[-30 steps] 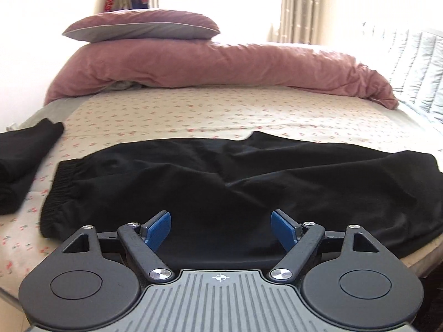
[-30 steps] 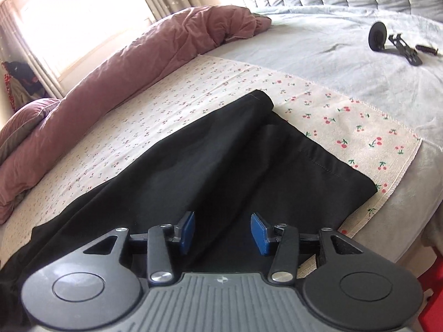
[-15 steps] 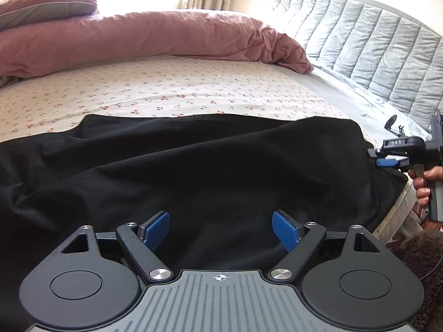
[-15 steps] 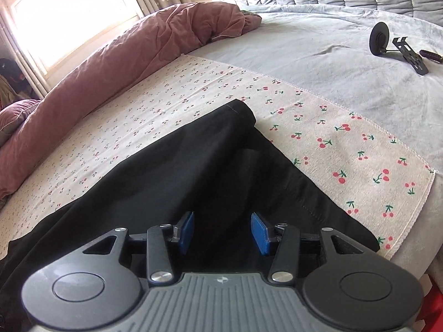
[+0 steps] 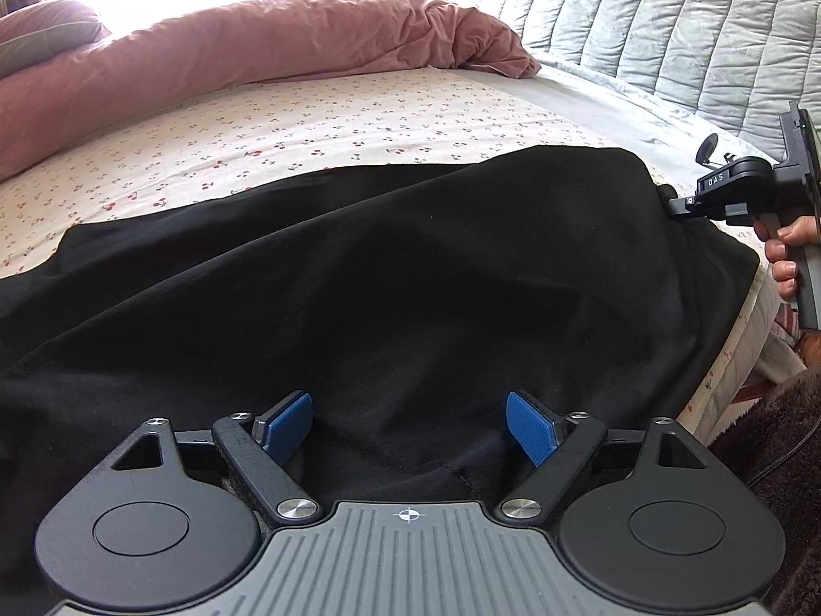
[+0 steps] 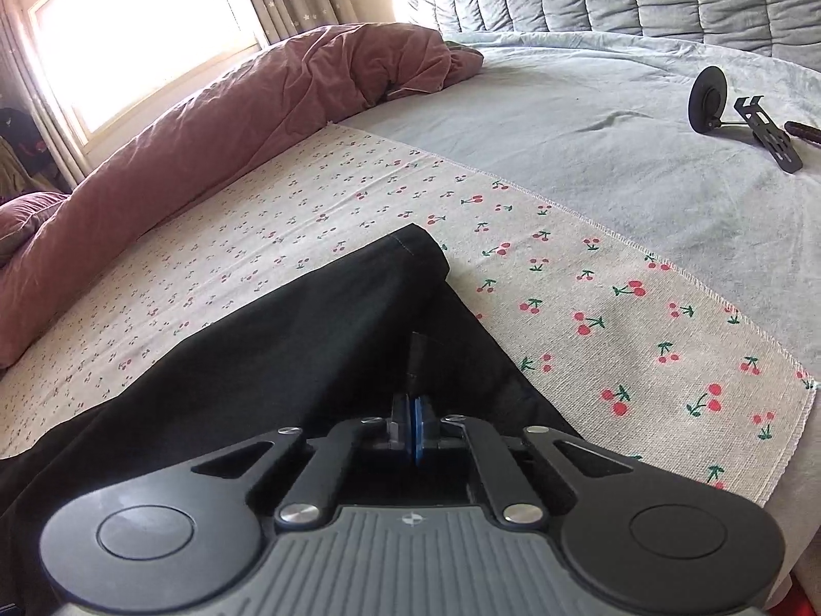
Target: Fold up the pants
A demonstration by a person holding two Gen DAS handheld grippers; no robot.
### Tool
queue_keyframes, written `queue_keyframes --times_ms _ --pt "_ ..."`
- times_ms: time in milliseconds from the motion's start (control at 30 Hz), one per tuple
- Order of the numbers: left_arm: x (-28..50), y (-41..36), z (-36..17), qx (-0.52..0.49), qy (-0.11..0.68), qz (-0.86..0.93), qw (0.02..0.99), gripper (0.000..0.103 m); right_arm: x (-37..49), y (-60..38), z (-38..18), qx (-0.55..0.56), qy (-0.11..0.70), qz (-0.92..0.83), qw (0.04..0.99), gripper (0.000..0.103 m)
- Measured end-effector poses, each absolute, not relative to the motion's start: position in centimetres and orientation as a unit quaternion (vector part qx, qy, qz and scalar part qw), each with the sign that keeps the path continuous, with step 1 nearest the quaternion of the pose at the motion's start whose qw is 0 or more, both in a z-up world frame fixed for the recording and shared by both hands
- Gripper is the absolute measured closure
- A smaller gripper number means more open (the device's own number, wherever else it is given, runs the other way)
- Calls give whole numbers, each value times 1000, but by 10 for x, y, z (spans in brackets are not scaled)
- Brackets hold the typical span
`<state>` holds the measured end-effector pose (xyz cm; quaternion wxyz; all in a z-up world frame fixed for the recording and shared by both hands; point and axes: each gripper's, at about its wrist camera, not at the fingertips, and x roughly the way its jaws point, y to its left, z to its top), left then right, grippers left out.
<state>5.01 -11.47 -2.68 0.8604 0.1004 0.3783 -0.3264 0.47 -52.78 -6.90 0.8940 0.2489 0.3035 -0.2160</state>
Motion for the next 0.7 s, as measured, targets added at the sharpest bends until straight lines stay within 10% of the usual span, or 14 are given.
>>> queue_keyframes --times_ms 700 --pt "155 -212 14 182 341 -361 848 19 -101 -522 -54 243 312 -220 892 102"
